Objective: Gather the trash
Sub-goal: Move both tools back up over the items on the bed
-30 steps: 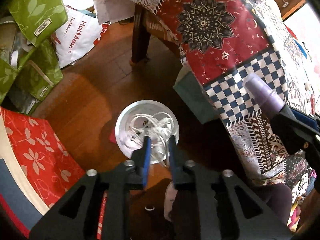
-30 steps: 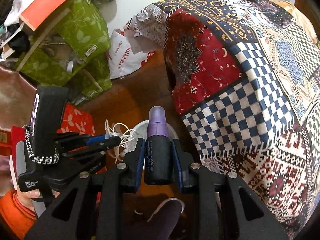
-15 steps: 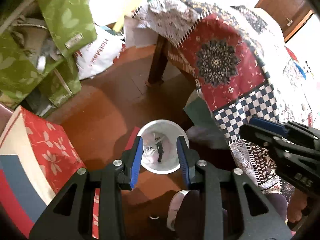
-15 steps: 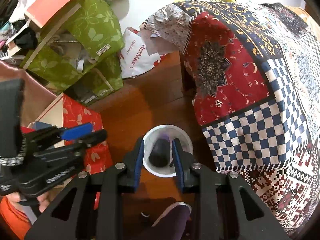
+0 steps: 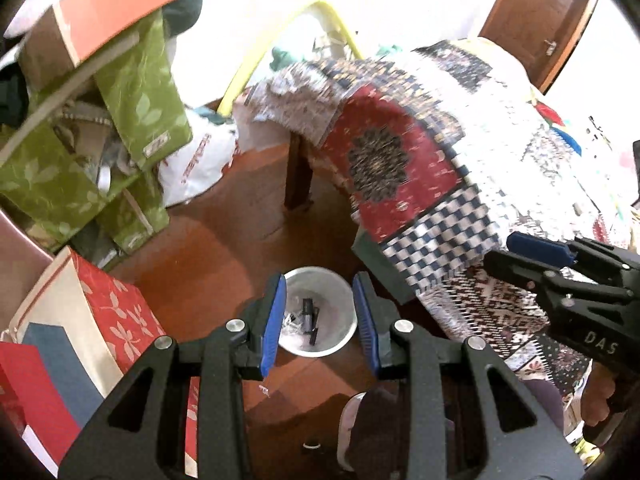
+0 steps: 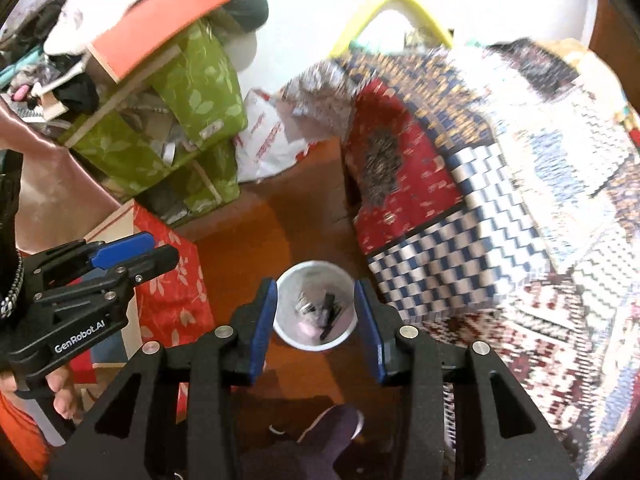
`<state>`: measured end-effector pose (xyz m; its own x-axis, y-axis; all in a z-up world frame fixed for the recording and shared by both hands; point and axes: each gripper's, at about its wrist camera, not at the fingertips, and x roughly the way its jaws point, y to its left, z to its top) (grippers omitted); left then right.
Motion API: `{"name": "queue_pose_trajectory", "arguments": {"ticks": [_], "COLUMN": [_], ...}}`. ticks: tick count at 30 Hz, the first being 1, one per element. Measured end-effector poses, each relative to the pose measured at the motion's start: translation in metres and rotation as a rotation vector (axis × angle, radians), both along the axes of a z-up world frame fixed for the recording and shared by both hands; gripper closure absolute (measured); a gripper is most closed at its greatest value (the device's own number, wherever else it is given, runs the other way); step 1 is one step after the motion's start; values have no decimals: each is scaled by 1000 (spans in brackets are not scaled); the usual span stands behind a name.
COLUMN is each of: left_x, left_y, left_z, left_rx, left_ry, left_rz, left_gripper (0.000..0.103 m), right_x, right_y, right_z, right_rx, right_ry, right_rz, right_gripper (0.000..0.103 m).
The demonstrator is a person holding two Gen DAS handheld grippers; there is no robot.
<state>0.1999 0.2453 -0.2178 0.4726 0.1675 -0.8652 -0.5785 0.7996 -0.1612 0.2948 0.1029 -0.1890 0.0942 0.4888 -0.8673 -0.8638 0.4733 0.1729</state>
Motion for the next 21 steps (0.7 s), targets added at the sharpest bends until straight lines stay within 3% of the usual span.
{"name": "queue_pose_trajectory", "arguments": {"ticks": [11,21], "left_x": [17,66], "left_y": [-71,-157], "left_z": [70,101], "left_rx": [95,126], "left_ry": [-102,-166], "left_rz": [-94,-241], "left_gripper": [69,66], "right_x": [12,43], "right_y": [-94,-192], "right_z": [79,106], "right_rx": [154,199], "right_ry": [-137,-226], "right_rz": [-118,-284], "right_gripper": [66,66]}}
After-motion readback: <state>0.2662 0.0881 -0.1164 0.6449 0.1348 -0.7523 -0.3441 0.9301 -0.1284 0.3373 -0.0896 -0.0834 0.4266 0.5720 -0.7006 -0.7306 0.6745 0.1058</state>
